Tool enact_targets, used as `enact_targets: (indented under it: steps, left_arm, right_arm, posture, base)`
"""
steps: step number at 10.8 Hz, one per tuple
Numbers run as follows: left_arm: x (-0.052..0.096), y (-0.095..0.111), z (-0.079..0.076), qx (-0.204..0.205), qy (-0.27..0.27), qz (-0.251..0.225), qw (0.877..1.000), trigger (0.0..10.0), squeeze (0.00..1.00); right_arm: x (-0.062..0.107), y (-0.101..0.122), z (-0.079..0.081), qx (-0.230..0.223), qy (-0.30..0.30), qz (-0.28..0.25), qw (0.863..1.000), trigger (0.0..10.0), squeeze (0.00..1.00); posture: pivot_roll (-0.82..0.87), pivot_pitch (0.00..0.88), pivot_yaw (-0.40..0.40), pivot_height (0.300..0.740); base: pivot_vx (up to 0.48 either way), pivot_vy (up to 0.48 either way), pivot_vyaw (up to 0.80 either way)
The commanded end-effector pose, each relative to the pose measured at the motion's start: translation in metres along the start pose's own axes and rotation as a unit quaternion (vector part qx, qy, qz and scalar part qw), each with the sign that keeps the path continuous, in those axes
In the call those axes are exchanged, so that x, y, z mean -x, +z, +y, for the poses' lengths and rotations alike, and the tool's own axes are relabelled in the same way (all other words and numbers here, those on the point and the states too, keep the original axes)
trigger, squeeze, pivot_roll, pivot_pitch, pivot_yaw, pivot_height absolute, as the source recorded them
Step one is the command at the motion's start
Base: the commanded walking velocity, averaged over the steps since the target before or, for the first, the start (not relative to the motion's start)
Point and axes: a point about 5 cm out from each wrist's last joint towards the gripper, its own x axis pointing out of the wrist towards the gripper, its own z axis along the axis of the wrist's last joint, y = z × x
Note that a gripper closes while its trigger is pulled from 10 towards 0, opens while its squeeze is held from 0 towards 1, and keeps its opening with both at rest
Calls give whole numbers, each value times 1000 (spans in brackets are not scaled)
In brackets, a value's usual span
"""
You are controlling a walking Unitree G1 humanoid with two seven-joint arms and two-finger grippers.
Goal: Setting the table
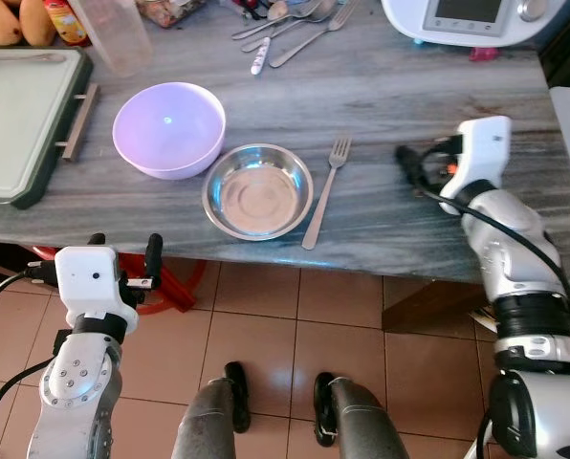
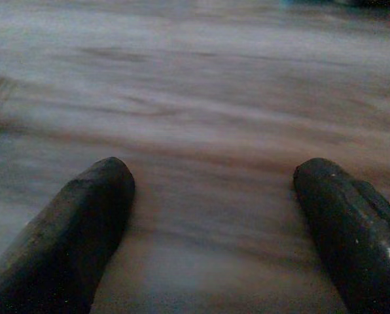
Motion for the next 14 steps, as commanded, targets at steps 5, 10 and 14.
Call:
enact_targets:
  steps: [5,10,14]
  left_arm:
    - [-2,-2,3,11,8,-4,1000,10000,0]
    - [-4,-1,2,19,14,-14,1000,10000,0]
    - [-18,6,11,12,34,-35,999,10000,0]
  right_arm:
    - [-17,-22,40,3,60,47,997,10000,0]
    - [-40,-3,71,6,93,16,996,10000,0]
    - [-47,0,98,3,140,16,990,10000,0]
  posture:
    - [34,330,20,740]
    - [28,326,14,740]
    - [21,318,8,740]
  base:
    - [0,0,0]
    - [0,0,0]
    - [0,0,0]
